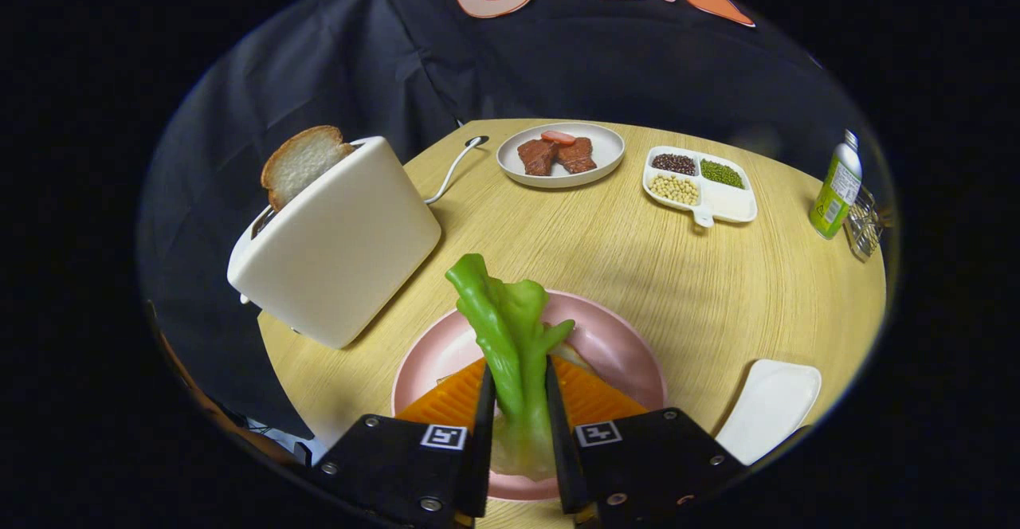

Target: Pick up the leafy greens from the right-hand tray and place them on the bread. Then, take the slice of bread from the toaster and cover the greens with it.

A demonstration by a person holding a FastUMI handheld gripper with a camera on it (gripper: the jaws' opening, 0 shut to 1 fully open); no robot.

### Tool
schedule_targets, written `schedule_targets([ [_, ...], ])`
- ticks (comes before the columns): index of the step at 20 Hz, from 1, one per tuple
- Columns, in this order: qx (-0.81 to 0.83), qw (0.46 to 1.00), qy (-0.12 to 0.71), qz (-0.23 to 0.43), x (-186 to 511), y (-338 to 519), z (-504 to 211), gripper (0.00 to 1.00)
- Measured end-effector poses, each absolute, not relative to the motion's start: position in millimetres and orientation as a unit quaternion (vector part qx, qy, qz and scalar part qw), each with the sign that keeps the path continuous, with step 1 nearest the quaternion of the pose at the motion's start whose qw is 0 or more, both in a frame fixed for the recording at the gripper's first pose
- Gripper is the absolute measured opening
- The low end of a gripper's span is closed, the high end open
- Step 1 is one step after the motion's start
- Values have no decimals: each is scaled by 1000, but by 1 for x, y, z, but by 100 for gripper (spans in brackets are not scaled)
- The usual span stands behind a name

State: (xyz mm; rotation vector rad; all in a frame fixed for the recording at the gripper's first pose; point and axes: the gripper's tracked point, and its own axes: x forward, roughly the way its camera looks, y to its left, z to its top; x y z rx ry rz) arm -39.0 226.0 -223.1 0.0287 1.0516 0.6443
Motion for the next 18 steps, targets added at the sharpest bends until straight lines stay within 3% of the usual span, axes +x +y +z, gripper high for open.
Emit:
schedule_targets([
  [6,-2,809,496,316,-50,239,-212,72],
  [14,52,809,472,346,-32,270,-139,94],
  [18,58,814,445,368,-20,297,-90,98],
])
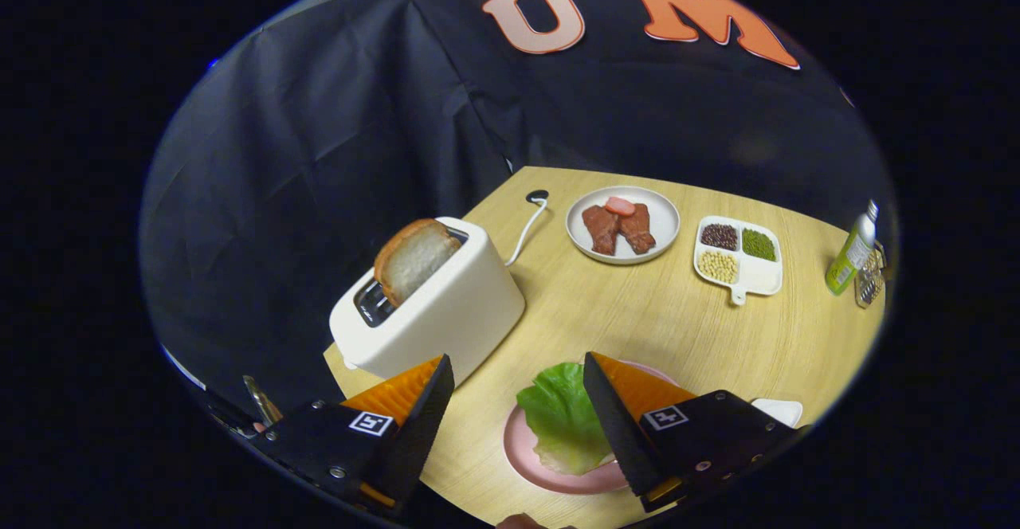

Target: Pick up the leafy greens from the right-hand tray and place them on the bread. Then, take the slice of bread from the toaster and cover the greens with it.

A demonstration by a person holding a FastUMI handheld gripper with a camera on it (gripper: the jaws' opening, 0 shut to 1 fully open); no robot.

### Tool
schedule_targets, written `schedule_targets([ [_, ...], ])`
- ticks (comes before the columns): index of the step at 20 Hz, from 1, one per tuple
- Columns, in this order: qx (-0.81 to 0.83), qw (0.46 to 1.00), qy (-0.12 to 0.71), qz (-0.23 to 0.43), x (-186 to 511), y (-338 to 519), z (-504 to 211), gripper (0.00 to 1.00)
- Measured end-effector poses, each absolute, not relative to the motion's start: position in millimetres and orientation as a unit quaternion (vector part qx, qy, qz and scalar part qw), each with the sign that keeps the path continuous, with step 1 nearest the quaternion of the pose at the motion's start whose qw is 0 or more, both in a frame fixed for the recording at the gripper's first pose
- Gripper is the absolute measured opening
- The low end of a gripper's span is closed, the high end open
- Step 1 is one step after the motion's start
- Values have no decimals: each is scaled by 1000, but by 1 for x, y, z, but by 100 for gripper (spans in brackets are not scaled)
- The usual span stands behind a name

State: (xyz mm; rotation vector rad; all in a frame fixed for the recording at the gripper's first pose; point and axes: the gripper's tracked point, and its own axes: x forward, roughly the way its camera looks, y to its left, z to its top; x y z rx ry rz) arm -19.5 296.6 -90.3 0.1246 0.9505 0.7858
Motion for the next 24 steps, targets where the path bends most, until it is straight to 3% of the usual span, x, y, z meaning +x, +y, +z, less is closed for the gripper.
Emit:
schedule_targets([
  [10,80,775,475,408,-15,379,-42,98],
  [24,72,748,556,355,11,439,-74,95],
])
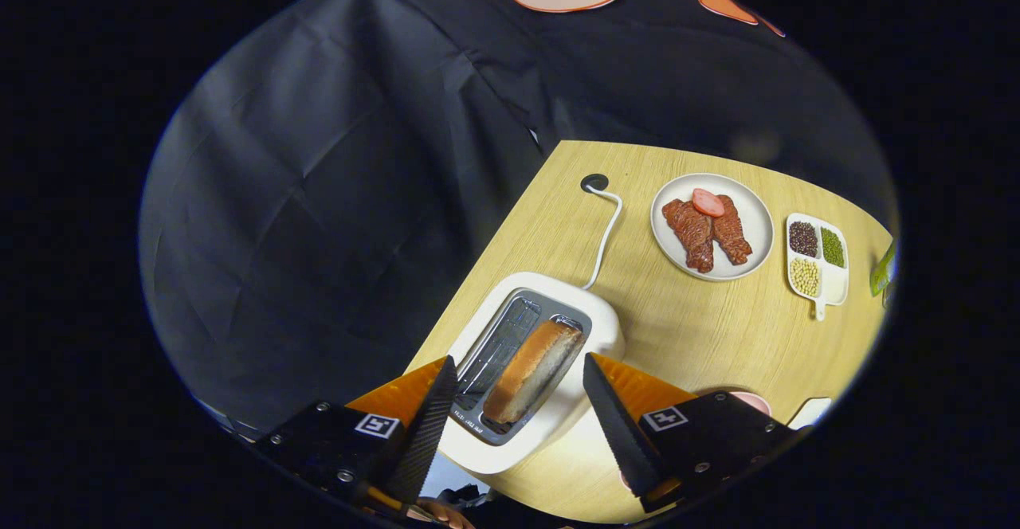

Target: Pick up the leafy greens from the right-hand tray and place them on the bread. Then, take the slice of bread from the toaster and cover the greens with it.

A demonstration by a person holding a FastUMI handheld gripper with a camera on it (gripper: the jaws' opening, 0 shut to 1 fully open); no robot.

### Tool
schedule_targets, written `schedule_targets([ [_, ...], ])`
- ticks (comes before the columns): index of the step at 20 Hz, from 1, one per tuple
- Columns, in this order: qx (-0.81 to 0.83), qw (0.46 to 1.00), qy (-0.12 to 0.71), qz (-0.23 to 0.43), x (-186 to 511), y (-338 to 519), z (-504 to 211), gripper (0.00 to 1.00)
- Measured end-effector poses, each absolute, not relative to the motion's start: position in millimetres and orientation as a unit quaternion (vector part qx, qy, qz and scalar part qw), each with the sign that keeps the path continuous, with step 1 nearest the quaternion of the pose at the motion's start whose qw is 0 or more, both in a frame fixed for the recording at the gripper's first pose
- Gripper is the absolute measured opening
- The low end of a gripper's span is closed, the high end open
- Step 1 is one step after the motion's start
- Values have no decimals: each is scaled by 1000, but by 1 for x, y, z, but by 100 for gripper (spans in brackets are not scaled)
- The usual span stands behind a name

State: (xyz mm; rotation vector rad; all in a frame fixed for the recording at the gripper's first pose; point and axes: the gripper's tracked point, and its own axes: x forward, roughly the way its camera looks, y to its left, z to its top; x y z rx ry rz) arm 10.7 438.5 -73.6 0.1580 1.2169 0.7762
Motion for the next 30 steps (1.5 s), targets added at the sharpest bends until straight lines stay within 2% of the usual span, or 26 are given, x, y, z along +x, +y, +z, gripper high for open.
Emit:
schedule_targets([
  [11,22,753,564,338,20,444,-99,66],
  [16,23,754,557,346,21,437,-97,20],
  [18,28,757,549,354,20,435,-93,14],
  [30,109,776,482,392,12,402,-38,11],
])
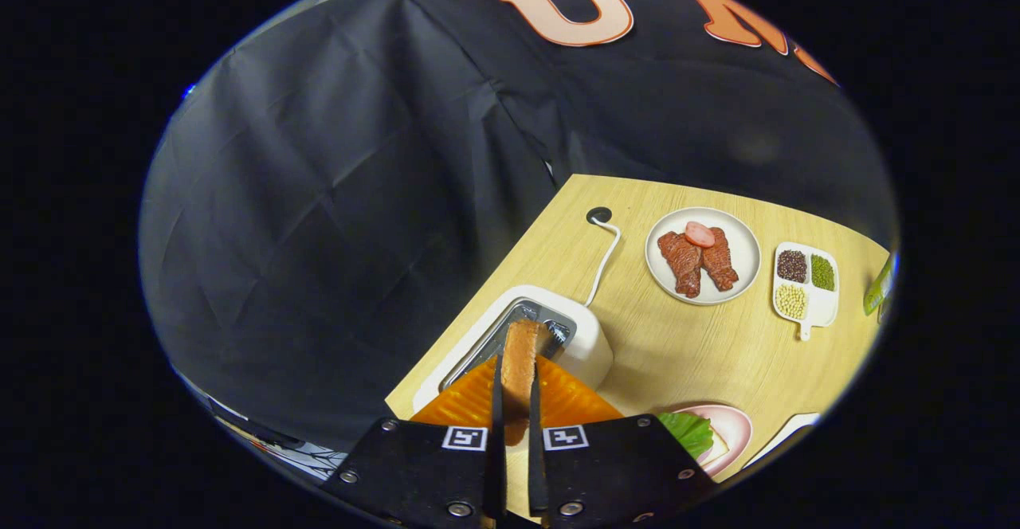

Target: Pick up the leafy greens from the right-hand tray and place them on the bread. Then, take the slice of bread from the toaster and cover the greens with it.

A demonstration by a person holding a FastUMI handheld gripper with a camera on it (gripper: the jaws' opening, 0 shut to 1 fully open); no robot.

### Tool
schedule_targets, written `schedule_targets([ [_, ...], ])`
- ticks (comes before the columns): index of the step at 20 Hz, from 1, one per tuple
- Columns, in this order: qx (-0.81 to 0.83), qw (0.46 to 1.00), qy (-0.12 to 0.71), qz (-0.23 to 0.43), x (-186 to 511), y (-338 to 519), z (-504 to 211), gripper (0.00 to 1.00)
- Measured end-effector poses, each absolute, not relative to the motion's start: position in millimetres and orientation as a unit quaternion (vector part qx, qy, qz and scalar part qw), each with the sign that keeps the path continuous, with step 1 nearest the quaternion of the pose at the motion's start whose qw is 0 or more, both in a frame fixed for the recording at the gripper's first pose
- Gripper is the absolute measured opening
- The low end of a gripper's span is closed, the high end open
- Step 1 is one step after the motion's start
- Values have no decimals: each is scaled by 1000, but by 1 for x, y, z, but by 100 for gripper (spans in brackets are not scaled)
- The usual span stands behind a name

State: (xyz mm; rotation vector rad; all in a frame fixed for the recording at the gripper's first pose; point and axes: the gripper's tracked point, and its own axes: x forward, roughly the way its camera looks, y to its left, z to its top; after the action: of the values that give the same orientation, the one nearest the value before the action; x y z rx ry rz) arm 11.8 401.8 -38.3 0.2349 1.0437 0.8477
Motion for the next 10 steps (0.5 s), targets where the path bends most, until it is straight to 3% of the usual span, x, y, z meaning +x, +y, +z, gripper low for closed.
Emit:
schedule_targets([
  [10,161,779,454,401,2,346,-27,11],
])
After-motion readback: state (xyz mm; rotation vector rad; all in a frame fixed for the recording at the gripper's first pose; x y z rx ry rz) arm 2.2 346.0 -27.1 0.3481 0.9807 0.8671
